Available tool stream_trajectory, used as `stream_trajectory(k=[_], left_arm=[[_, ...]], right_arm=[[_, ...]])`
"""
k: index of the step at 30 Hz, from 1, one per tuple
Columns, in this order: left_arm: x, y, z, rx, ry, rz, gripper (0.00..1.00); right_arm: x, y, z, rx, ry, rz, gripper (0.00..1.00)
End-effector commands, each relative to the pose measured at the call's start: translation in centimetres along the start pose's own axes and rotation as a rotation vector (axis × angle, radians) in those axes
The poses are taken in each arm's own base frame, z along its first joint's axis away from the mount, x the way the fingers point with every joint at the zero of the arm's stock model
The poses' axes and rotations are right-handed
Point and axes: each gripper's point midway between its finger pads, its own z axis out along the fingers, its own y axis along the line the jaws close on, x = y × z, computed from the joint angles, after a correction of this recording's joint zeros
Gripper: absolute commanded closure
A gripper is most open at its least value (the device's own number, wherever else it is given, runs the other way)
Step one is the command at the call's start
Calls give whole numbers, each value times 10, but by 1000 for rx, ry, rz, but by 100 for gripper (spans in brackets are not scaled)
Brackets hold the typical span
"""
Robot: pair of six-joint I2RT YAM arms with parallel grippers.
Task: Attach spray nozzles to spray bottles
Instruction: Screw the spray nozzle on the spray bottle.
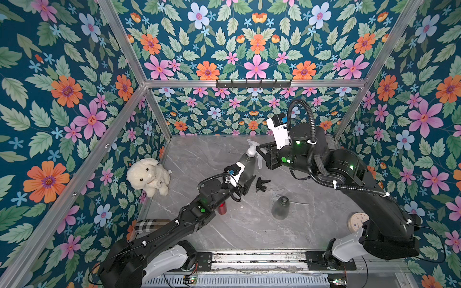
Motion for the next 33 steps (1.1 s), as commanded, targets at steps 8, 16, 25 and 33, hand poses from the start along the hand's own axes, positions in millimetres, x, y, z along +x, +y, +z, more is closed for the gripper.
stream_trajectory(k=[8, 16, 25, 33], left_arm=[[-40, -12, -1, 71, -141, 36, 100], [-39, -10, -2, 57, -157, 22, 100], [-41, -12, -2, 70, -174, 18, 100], [-38, -12, -2, 68, -173, 9, 100]], right_arm=[[6, 9, -3, -11, 52, -73, 74], [0, 21, -1, -10, 50, -136, 66], [-10, 25, -4, -15, 9, -158, 50], [-33, 35, -16, -43, -69, -200, 39]])
